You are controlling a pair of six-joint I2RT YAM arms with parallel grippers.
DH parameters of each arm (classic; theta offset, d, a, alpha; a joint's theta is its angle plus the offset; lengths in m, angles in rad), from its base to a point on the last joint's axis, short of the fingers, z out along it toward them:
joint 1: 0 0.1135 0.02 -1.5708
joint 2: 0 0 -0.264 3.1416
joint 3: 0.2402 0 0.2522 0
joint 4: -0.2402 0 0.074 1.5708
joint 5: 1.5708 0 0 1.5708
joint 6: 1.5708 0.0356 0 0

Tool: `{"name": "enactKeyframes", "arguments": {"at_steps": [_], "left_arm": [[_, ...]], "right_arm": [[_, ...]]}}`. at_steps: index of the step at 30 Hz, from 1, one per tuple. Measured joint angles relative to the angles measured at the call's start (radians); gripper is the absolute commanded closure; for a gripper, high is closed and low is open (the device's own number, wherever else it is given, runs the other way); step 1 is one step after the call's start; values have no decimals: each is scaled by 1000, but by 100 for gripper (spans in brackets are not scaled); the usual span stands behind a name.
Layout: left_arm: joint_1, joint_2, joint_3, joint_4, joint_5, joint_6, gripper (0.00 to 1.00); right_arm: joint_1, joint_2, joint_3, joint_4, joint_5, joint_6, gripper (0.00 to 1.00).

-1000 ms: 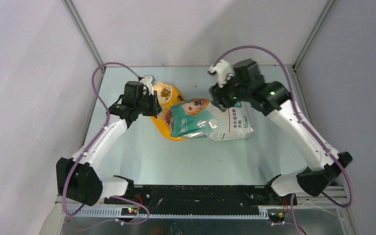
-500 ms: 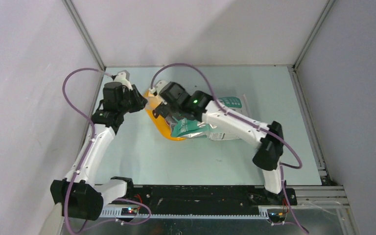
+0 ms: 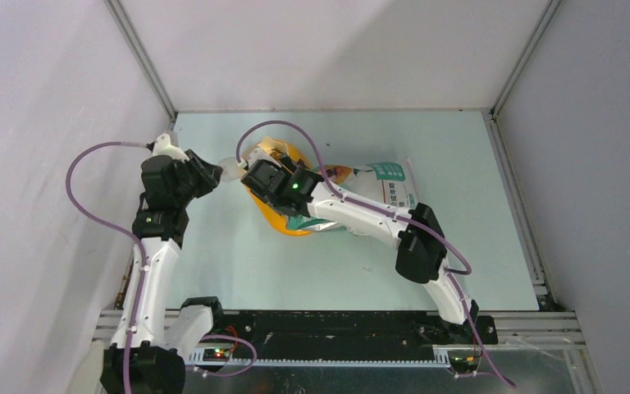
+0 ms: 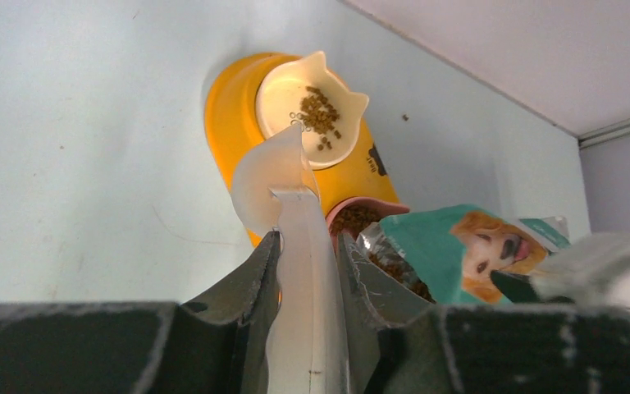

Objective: Serve the pet food

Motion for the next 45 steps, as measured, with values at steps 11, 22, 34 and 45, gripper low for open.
{"name": "enactKeyframes", "arguments": {"at_steps": [11,22,34,45], "left_arm": [[25,-98,-29,16,30,-31,100],[45,-154,-78,39,61,-49,100],[47,-143,-97,79,117,-70,100],[-15,-48,-72,178,393,-69,100]], "right_arm": [[5,94,6,29,146,-10,32],[-14,93,-132,103,253,-88,96],[-82,-111,-63,-97,-39,-201,100],[-389,-442,-93,-161,-450,-278,100]]}}
